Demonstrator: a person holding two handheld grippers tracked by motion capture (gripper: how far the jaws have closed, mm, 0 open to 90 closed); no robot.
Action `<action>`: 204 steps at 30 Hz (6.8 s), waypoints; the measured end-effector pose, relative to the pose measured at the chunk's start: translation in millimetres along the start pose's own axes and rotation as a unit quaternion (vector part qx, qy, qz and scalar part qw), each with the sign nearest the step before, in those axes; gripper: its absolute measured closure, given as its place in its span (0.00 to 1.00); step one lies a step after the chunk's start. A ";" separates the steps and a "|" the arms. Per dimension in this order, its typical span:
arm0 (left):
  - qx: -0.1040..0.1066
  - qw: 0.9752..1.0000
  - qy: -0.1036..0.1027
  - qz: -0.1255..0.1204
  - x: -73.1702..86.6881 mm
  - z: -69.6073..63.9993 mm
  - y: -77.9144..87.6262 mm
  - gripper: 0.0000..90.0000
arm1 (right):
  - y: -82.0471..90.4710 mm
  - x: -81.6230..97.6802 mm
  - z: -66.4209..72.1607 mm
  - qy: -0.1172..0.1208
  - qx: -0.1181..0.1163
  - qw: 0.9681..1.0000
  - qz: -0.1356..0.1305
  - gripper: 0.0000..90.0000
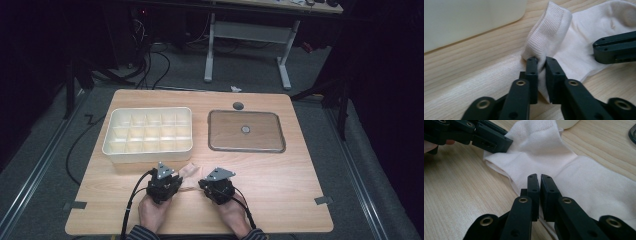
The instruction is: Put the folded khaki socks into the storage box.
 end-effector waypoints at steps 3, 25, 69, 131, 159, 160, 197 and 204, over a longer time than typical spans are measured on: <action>0.009 1.000 0.007 0.002 -0.5 1.3 0.1 0.93 | 0.4 0.3 0.1 -0.003 0.001 1.000 0.001 0.96; 0.066 0.997 0.011 -0.043 -28.8 -10.9 19.6 0.94 | -2.6 -2.9 0.3 -0.002 -0.004 1.000 0.013 0.96; 0.097 0.994 -0.001 -0.056 -40.3 -24.0 30.3 0.95 | 30.9 -18.8 -30.3 -0.019 0.065 0.997 -0.032 0.69; 0.108 0.992 -0.066 -0.003 -21.3 -55.8 -8.5 0.95 | 13.4 6.1 -30.6 -0.068 0.034 0.997 -0.004 0.93; 0.127 0.991 -0.049 -0.013 -24.4 -58.1 -3.5 0.72 | 26.8 -8.2 -30.9 -0.060 0.055 0.996 -0.029 0.68; 0.128 0.990 -0.049 -0.015 -25.4 -57.5 -1.8 0.71 | 28.4 -9.7 -31.0 -0.060 0.056 0.996 -0.032 0.67; 0.026 0.999 -0.039 0.024 -7.9 -21.4 -11.1 0.52 | 17.6 -15.9 -22.2 -0.016 0.071 0.997 0.003 0.54; 0.027 0.998 -0.041 0.024 -7.3 -22.1 -11.9 0.51 | 20.3 -4.4 -30.2 -0.019 0.079 0.997 0.011 0.58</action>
Point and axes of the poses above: each handheld gripper's, and its own axes: y roughly backward along the jaws, x roughly out of its underside, z roughly to its left, the point moved 5 cm from there along -y, roughly forward along the jaws, and after that the axes turned 12 degrees about -z, right-handed, at the moved point
